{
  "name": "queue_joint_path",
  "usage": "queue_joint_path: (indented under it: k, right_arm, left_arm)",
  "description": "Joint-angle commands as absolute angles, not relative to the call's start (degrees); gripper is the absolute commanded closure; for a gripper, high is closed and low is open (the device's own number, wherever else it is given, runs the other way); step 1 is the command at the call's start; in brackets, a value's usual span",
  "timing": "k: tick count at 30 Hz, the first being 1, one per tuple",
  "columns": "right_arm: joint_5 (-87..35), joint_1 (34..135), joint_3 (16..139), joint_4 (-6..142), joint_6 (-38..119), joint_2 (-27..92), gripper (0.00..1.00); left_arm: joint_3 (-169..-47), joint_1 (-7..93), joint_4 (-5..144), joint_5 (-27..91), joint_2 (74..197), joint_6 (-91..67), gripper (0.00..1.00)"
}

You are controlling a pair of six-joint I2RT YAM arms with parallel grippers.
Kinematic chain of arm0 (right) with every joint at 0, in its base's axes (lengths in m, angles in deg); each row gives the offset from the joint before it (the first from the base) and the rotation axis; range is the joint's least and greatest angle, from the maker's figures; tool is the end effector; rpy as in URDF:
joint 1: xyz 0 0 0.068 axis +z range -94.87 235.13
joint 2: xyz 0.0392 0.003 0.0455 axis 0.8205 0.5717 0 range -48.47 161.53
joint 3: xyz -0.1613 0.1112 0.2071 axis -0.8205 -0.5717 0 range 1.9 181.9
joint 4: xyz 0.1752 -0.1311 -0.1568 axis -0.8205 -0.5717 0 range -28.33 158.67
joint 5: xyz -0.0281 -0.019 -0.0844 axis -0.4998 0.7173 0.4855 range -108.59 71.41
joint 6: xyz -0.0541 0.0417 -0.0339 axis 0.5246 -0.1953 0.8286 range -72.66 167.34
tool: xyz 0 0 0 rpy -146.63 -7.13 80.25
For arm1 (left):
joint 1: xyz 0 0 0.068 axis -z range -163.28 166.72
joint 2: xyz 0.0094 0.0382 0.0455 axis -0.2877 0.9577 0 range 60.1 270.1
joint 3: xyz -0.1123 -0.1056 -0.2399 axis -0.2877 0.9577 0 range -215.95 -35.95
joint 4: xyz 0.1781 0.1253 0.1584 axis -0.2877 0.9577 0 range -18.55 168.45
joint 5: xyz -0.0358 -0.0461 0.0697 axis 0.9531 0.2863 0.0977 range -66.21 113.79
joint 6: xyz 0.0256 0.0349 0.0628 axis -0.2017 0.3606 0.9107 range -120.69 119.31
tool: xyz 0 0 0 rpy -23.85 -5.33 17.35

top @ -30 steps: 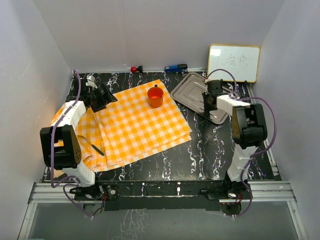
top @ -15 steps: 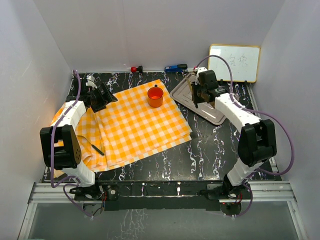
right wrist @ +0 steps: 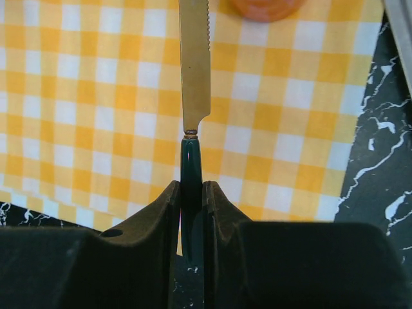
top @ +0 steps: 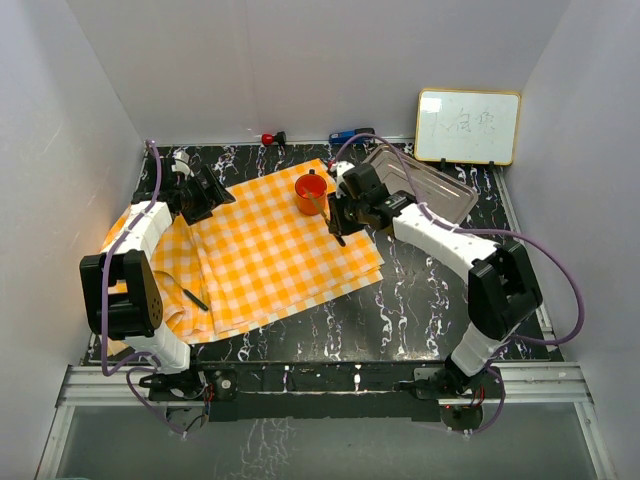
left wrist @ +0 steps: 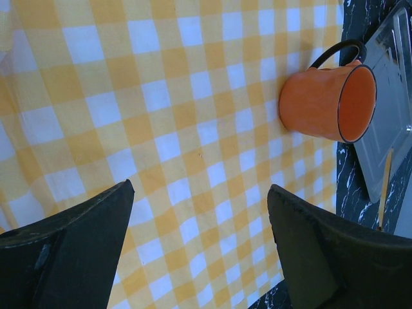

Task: Set the dinner table for one person
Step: Place the knife on the napkin.

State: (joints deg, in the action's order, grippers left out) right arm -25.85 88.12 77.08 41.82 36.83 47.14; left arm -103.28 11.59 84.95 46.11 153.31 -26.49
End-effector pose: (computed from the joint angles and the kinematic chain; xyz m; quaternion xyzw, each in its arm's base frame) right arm 0.3302 0.2241 0.2552 -0.2038 0.9071 0.1895 0.3157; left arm 0.3936 0.0107 0.2483 -0.1568 0.8768 -0.2474 0.3813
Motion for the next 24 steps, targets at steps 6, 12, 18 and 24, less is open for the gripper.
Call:
queue_joint_path:
  k: [6,12,18,24]
  right_arm:
    - [-30.2,90.7,75.6,48.1,33.4,49.2,1.00]
    - [-32.6,91.5,74.8,51.5,32.4,55.0,1.00]
    - [-33.2,92.1,75.2,52.7,31.9,59.1,1.00]
    - [-29.9,92.1,76.3,51.2,30.6,61.2,0.99]
  left_arm:
    - [-103.6,12.0,85.2,46.2,150.6,-26.8,0.16]
    - [-103.7,12.1,85.3,45.9,150.6,-26.7,0.16]
    - [-103.6,12.1,85.2,45.8,150.8,-26.7,0.16]
    - [-103.7,12.3,85.3,46.1,151.1,-26.5,0.16]
